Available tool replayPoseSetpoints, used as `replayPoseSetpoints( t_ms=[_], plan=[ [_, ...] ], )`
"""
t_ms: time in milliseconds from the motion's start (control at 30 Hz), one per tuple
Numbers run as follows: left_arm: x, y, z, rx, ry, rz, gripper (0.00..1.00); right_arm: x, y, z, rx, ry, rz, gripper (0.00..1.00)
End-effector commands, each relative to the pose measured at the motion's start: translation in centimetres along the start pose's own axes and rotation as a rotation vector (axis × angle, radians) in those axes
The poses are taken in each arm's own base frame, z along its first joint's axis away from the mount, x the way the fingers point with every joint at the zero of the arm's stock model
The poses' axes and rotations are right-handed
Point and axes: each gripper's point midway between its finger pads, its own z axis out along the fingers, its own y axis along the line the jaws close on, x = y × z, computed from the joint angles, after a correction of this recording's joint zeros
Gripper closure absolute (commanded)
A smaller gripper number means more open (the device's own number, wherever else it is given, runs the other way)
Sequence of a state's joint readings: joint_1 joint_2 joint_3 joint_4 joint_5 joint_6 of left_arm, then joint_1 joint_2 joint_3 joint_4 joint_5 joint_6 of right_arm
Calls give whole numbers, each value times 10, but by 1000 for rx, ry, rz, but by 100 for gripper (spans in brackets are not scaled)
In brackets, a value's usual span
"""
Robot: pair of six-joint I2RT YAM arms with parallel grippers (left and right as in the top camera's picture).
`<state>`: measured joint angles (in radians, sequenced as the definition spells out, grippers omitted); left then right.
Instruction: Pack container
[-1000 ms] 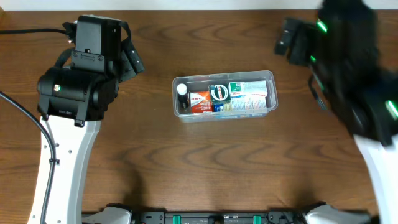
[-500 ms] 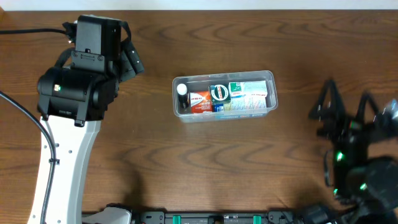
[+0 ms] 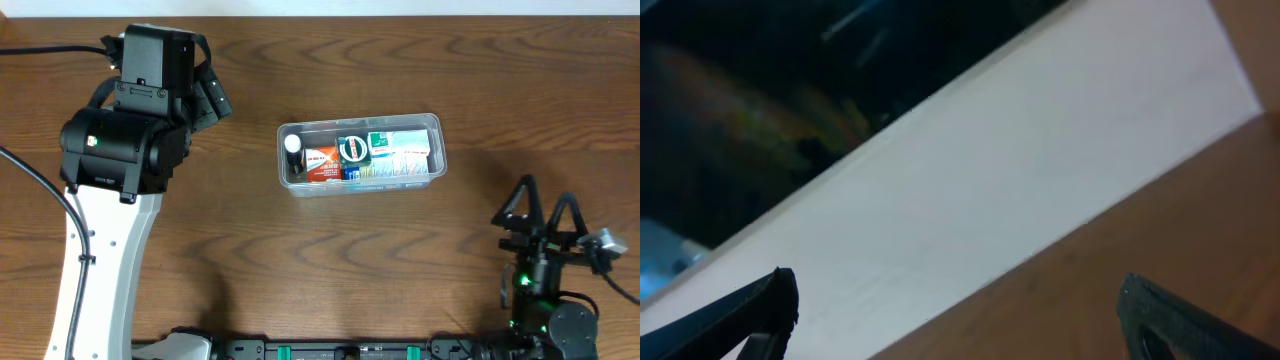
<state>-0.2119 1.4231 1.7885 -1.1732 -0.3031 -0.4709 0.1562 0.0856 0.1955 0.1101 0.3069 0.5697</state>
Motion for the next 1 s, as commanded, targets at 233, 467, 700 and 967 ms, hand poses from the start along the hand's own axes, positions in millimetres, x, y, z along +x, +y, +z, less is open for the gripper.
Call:
replayPoseSetpoints(
  t_ms=[233, 467, 700, 967],
  plan=[
    [-6, 5, -5, -13, -23, -3, 2, 50, -18, -3, -52, 82, -185, 1],
    [-6, 5, -5, -13, -23, -3, 2, 65, -21, -5, -82, 139, -335, 1],
    [-6, 5, -5, -13, -23, -3, 2, 90, -42, -8, -27, 233, -356, 1],
    [-6, 5, -5, -13, -23, -3, 2, 105, -52, -13, -6, 305, -387, 1]
  ],
)
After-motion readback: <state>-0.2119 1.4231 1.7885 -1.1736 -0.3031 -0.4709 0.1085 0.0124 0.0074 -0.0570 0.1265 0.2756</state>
